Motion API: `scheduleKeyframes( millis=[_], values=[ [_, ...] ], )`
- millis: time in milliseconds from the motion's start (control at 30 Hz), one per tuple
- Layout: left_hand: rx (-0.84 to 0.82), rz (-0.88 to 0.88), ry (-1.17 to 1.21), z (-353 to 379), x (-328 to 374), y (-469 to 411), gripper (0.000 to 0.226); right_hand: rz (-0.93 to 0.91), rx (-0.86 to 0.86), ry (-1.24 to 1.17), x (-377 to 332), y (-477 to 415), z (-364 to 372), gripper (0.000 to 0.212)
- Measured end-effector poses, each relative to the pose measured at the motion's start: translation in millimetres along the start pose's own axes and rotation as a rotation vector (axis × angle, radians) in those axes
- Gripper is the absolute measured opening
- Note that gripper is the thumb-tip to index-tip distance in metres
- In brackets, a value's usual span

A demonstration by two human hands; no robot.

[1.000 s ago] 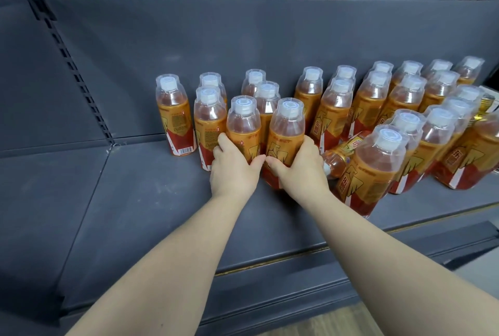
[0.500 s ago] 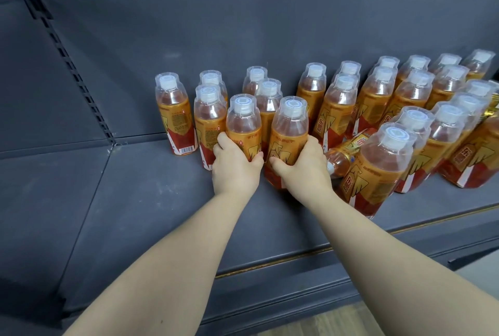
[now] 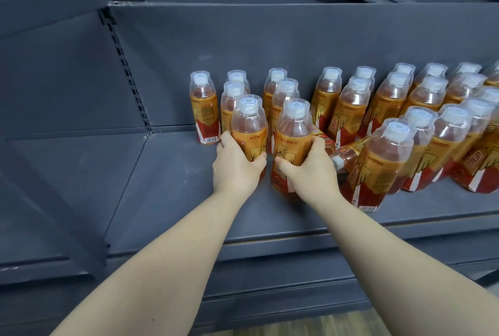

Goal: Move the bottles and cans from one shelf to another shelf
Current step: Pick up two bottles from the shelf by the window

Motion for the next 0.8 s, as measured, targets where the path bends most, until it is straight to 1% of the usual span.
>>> scheduleKeyframes(
  millis=[133,267,467,600,800],
  values=[
    [0.037,-0.024,-0.034,-14.5,-4.6,22.4,0.072,-0.039,-0.005,-0.022,-7.2,13.9,2.6,0.064],
    [0.06,-0.044,-0.04,-28.5,-12.4,44.7,0.071,-0.067,-0.045,-0.024,-16.7,27.8,8.2,0.058],
    [0.102,-0.059,-0.044,-51.8,-24.9,74.4,0.066,-0.099,-0.099,-0.063,-30.5,52.0,22.4,0.056],
    [0.122,-0.074,-0.021,-67.1,-36.4,95.9,0.066,-0.105,-0.118,-0.058,-40.4,72.5,32.4,0.063],
    [0.134,-0.057,-0.031,-89.3,-58.3,130.1,0.066,-0.104,-0.14,-0.066,-59.6,112.7,44.4,0.066]
  ],
)
Point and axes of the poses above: each hand's wrist, its own y-axis away from the middle knuckle, its own z-axis out of the palm, x = y × z, the point moved 1 cm from there along -y, towards the middle knuckle, and after that the axes turned 10 degrees about -x, right-handed, at the moved point
